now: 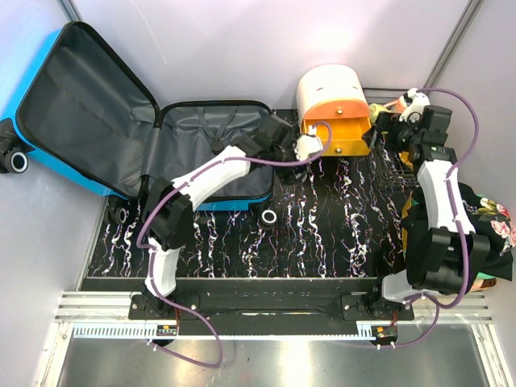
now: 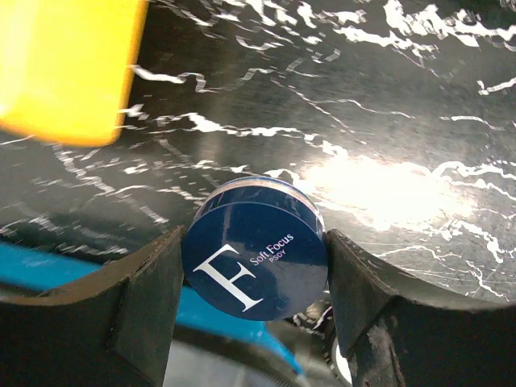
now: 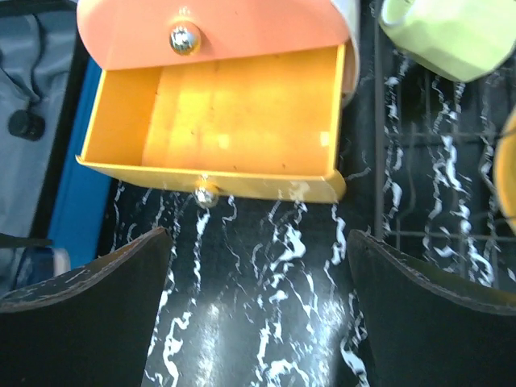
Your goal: Open, take out, and arrange the luggage
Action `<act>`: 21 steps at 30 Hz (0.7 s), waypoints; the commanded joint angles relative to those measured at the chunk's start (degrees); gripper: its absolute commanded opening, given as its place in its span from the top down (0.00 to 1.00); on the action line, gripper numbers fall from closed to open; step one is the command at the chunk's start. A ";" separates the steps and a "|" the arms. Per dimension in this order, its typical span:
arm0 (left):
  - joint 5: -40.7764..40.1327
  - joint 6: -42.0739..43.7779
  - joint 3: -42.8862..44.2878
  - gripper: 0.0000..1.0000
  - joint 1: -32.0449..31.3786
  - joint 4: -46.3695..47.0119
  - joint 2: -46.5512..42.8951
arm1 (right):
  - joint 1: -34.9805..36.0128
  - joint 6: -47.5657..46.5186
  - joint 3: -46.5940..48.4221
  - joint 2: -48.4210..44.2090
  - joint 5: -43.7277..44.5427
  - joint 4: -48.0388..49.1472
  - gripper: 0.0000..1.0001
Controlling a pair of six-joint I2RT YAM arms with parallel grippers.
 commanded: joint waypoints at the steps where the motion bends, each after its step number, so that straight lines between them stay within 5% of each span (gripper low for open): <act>1: 1.88 4.30 -4.67 0.71 -4.26 6.33 2.92 | -0.42 -7.08 1.35 -8.12 3.41 -7.80 0.00; 11: -3.40 5.98 -13.30 0.65 -9.82 19.70 7.67 | -0.42 -16.32 0.12 -12.97 2.18 -24.42 0.01; 15: -3.23 5.36 -12.42 0.15 -10.17 18.39 8.11 | -0.42 -17.64 0.30 -11.22 2.17 -25.65 0.00; 21: 0.19 3.17 -6.89 0.03 -8.95 12.77 2.51 | -0.51 -22.47 1.52 -7.53 -0.54 -27.15 0.00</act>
